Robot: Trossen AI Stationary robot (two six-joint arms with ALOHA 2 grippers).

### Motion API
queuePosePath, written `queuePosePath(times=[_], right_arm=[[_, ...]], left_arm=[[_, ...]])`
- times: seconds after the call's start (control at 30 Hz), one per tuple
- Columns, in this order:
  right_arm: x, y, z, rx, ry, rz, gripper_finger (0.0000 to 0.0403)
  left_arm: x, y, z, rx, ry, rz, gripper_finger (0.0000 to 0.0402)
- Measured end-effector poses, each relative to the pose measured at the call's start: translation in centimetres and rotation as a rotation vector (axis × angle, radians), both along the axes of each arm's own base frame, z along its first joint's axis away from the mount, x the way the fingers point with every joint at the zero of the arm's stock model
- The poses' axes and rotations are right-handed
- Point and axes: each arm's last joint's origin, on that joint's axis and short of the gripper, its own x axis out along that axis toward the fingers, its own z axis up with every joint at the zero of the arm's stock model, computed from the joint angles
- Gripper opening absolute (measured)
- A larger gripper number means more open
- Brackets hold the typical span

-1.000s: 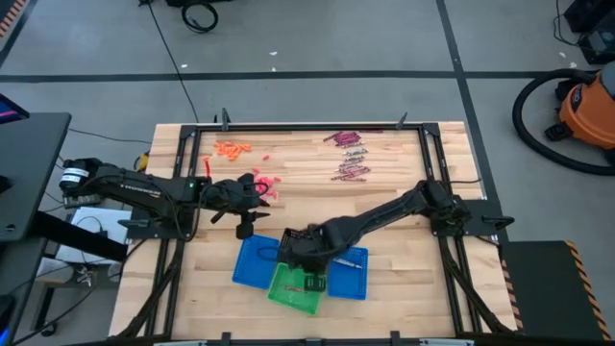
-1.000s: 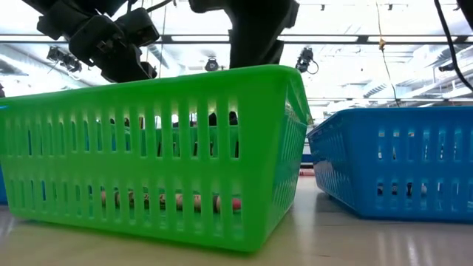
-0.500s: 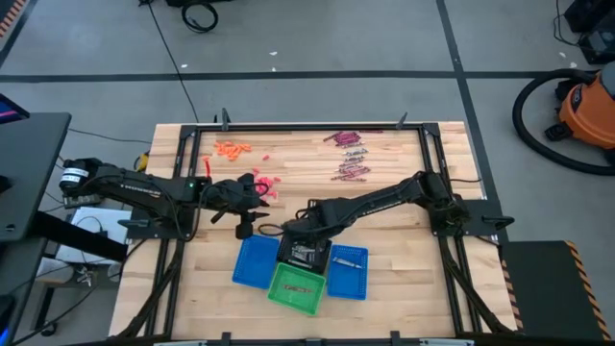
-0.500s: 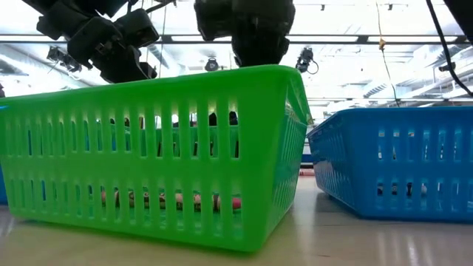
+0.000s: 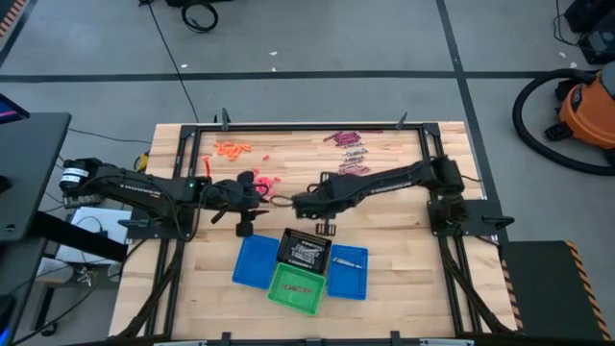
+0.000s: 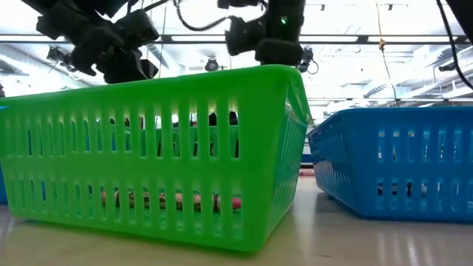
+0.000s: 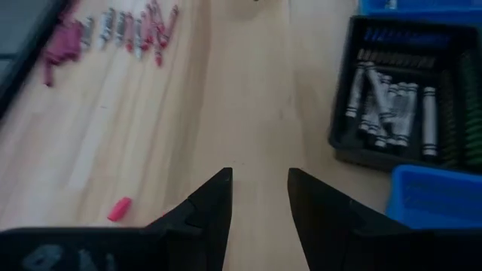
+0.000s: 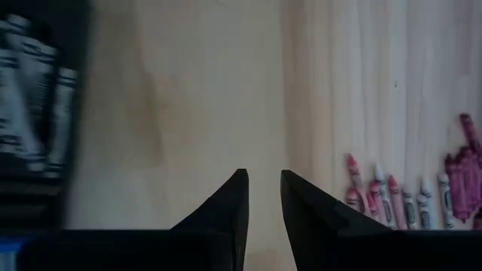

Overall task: Sort crayons
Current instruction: Put the pink crayon into the green bin

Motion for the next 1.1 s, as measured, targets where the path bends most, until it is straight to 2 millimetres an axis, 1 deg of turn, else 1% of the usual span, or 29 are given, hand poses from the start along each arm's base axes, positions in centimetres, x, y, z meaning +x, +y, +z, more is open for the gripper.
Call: queuePosePath(times=[0.07, 0.2, 0.4, 0.47, 0.57, 0.7, 0.83, 0.97, 1.1], right_arm=[[-0.8, -1.2, -0.5, 0.009, -0.006, -0.016, 0.0086], [-2.9, -3.6, -2.3, 0.044, -0.006, -0.042, 0.0086], [-6.5, -7.0, -5.1, 0.094, 0.069, -0.122, 0.0086], [-7.4, -8.1, -5.7, 0.093, 0.071, -0.145, 0.0086], [-8.6, -9.2, -6.2, 0.084, 0.067, -0.131, 0.0086], [-9.8, -10.5, -6.8, 0.078, 0.088, -0.093, 0.0086], [-10.8, -12.2, -7.5, 0.088, 0.108, -0.109, 0.0086], [-11.4, -13.6, -8.2, 0.119, 0.074, -0.125, 0.0086], [-11.5, -14.4, -8.4, 0.133, 0.04, -0.128, 0.0086]], left_arm=[[0.0, 0.1, -0.4, 0.026, -0.025, 0.01, 0.0141], [-0.1, 0.1, -1.2, 0.05, -0.085, 0.023, 0.0141], [-0.1, 0.2, -1.2, 0.072, -0.088, 0.011, 0.0141], [-0.1, 0.2, -1.2, 0.074, -0.089, 0.01, 0.0141], [-0.1, 0.2, -1.2, 0.074, -0.089, 0.01, 0.0141], [-0.1, 0.2, -1.2, 0.074, -0.087, 0.01, 0.0141], [-0.2, 0.2, -1.3, 0.072, -0.082, 0.011, 0.0141], [-0.2, 0.2, -1.4, 0.073, -0.069, 0.011, 0.0141], [-0.3, 0.2, -1.4, 0.073, -0.063, 0.011, 0.0141]])
